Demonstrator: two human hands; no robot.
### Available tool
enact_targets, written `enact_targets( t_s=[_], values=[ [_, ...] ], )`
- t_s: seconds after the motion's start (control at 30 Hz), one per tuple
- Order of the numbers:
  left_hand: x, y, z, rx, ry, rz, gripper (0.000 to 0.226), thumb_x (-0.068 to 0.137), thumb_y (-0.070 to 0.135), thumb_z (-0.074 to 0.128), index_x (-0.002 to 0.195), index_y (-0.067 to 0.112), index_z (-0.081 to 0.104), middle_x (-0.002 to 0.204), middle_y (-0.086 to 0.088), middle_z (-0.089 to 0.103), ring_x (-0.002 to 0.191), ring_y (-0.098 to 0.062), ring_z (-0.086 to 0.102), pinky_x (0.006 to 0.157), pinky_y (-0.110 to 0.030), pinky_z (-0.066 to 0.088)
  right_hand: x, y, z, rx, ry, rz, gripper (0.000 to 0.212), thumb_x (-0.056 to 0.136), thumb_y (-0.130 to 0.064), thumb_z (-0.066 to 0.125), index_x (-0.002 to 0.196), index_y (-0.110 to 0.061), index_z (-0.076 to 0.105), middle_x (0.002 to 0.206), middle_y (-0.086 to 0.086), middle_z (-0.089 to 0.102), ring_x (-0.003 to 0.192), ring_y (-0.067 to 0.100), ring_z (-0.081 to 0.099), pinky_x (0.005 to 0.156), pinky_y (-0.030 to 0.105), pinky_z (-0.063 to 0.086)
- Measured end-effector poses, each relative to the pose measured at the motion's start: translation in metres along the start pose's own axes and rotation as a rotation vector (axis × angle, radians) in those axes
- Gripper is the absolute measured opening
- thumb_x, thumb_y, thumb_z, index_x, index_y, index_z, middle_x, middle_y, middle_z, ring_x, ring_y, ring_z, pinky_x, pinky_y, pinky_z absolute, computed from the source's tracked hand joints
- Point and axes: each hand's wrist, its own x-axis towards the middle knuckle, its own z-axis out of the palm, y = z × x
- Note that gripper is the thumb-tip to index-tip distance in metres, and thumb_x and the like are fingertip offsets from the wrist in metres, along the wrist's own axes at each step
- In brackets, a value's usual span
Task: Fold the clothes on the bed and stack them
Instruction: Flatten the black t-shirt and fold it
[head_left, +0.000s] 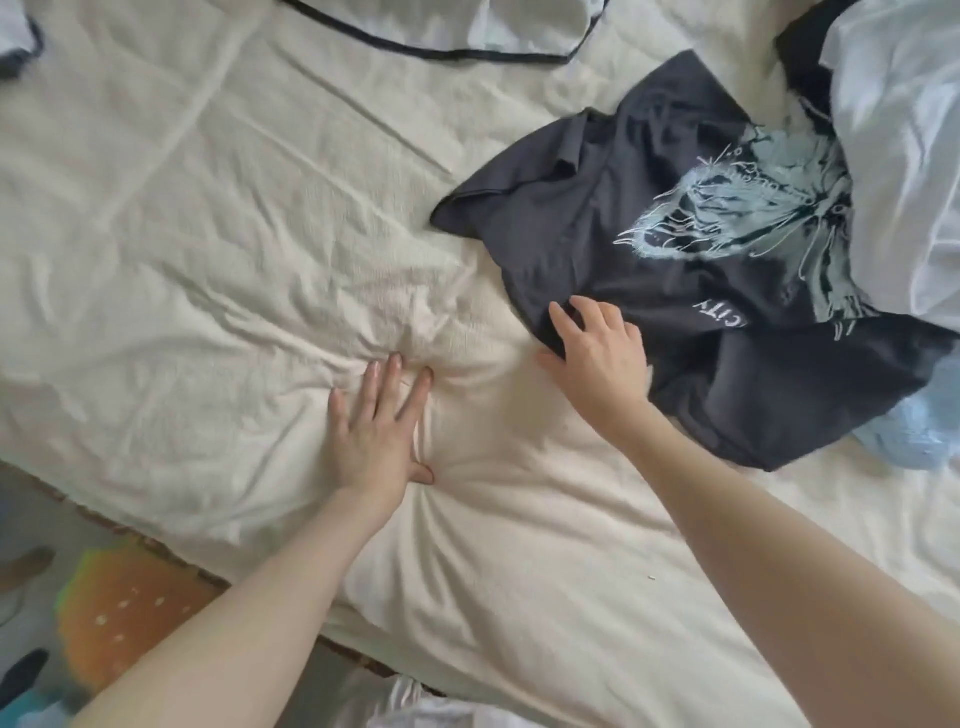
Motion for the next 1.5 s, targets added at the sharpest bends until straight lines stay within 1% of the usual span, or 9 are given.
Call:
enact_targets(
  t_s=[0.23,0.47,0.57,0.67,0.77,0.87,1.17,1.37,1.5],
  values=[
    [0.005,-0.003,0.003,0.010,-0.031,0.014,0.126,0.065,0.074,0.057,0.131,0.029,-0.040,0.155,-0.002,-0.027,0.144,-0.022,-0.020,0.115,-0.051,-0.001,-0.003,-0.006,0.006,0.264,0.146,0.120,0.034,0.092,-0.007,0.047,0.122,-0.012,0.063,0.121,0.006,0.062,0.108,0.029,0.051,0.084,0.034,0.033],
    [0.000,-0.015,-0.056,-0.302,-0.213,0.104,0.084,0.086,0.042,0.061,0.151,0.032,0.009,0.160,-0.003,-0.002,0.147,-0.021,0.003,0.115,-0.051,0.015,-0.083,-0.011,-0.028,0.517,0.152,0.160,0.022,0.088,-0.002,0.057,0.104,-0.006,0.072,0.097,0.008,0.071,0.091,0.030,0.062,0.072,0.030,0.039],
    [-0.019,-0.008,-0.092,-0.503,-0.075,0.205,0.083,0.090,0.026,0.062,0.152,0.028,0.007,0.160,-0.002,0.008,0.141,-0.026,0.028,0.109,-0.043,0.032,-0.123,-0.007,-0.053,0.564,0.155,0.149,0.014,0.088,-0.004,0.062,0.097,-0.004,0.073,0.089,0.009,0.070,0.083,0.030,0.062,0.069,0.026,0.037],
    [-0.047,0.016,-0.129,-0.535,0.141,0.397,0.092,0.086,0.024,0.068,0.151,0.033,0.003,0.160,-0.003,-0.004,0.144,-0.026,0.019,0.111,-0.039,0.030,-0.155,-0.003,-0.088,0.604,0.172,0.112,0.012,0.087,-0.004,0.064,0.095,-0.004,0.073,0.083,0.009,0.068,0.079,0.029,0.061,0.065,0.024,0.034],
    [-0.079,0.043,-0.165,-0.532,0.315,0.616,0.053,0.086,0.018,0.068,0.136,0.019,0.051,0.152,-0.009,0.032,0.143,-0.026,0.025,0.114,-0.040,0.023,-0.181,-0.003,-0.127,0.614,0.228,0.039,0.012,0.087,-0.006,0.065,0.095,-0.005,0.073,0.079,0.008,0.066,0.075,0.026,0.060,0.065,0.027,0.037],
    [-0.121,0.046,-0.197,-0.687,0.412,0.675,0.012,0.086,0.007,0.065,0.096,0.005,0.072,0.101,-0.012,0.069,0.103,-0.030,0.061,0.089,-0.035,0.041,-0.205,-0.003,-0.166,0.643,0.317,0.012,0.012,0.085,-0.004,0.065,0.094,-0.005,0.074,0.079,0.008,0.066,0.075,0.024,0.060,0.066,0.025,0.038],
    [-0.254,-0.004,-0.318,-0.728,0.609,0.698,0.005,0.086,0.008,0.065,0.088,0.004,0.068,0.072,0.006,0.058,0.066,-0.006,0.048,0.066,-0.008,0.035,-0.259,0.005,-0.266,0.434,0.666,-0.133,0.013,0.083,-0.003,0.066,0.096,-0.003,0.070,0.090,0.008,0.067,0.086,0.030,0.062,0.073,0.036,0.047],
    [-0.329,-0.043,-0.390,-0.659,0.854,0.701,0.011,0.090,0.013,0.062,0.094,0.007,0.070,0.085,0.003,0.068,0.078,-0.002,0.055,0.072,-0.006,0.039,-0.273,-0.027,-0.318,0.660,0.675,-0.076,0.010,0.090,-0.014,0.060,0.096,-0.011,0.067,0.081,-0.006,0.055,0.075,0.014,0.051,0.062,0.016,0.029],
    [-0.367,-0.081,-0.419,-0.660,0.976,0.647,0.009,0.089,0.013,0.062,0.093,0.009,0.070,0.080,0.006,0.067,0.070,0.000,0.055,0.068,-0.004,0.036,-0.282,-0.066,-0.354,0.855,0.604,-0.104,0.007,0.094,-0.019,0.056,0.087,-0.019,0.056,0.073,-0.012,0.052,0.065,0.002,0.047,0.057,0.005,0.036]
  ],
)
